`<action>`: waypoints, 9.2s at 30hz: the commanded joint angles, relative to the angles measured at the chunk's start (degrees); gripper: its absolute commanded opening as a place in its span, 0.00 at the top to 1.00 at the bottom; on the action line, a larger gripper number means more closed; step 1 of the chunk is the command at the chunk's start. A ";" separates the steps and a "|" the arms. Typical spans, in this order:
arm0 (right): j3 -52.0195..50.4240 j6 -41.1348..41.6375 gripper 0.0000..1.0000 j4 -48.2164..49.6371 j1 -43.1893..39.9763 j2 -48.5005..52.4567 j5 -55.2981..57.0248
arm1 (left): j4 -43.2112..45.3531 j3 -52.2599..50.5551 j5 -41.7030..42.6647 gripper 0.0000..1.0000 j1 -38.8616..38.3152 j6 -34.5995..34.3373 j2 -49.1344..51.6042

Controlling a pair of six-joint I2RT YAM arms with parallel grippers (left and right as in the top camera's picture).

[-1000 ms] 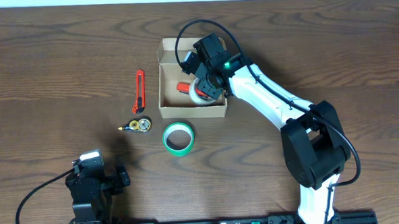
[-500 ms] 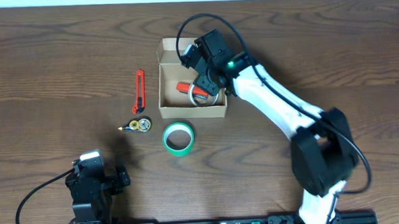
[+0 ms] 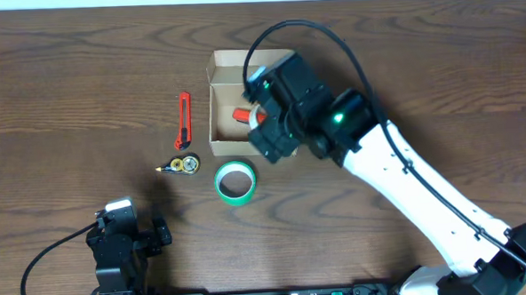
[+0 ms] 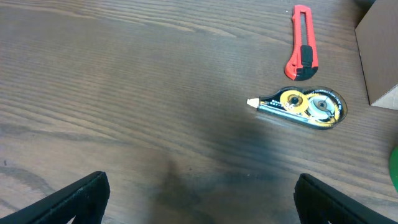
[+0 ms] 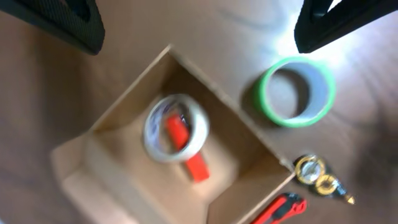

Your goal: Pack container

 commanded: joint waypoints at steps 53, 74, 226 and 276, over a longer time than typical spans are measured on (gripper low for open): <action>-49.16 19.98 0.01 9.66 1.20 -56.87 5.18 | -0.33 -0.50 -1.42 0.05 -0.46 0.20 -0.31; -49.16 19.98 0.01 9.64 1.20 -56.87 5.18 | -2.12 48.92 11.10 0.05 -1.73 -1.53 51.52; -49.16 19.98 0.01 9.64 1.20 -56.87 5.18 | -14.88 88.87 10.99 0.75 -6.34 -14.29 128.15; -49.16 19.98 0.01 9.64 1.20 -56.87 5.18 | -10.73 88.87 2.80 0.73 -28.15 -44.78 105.50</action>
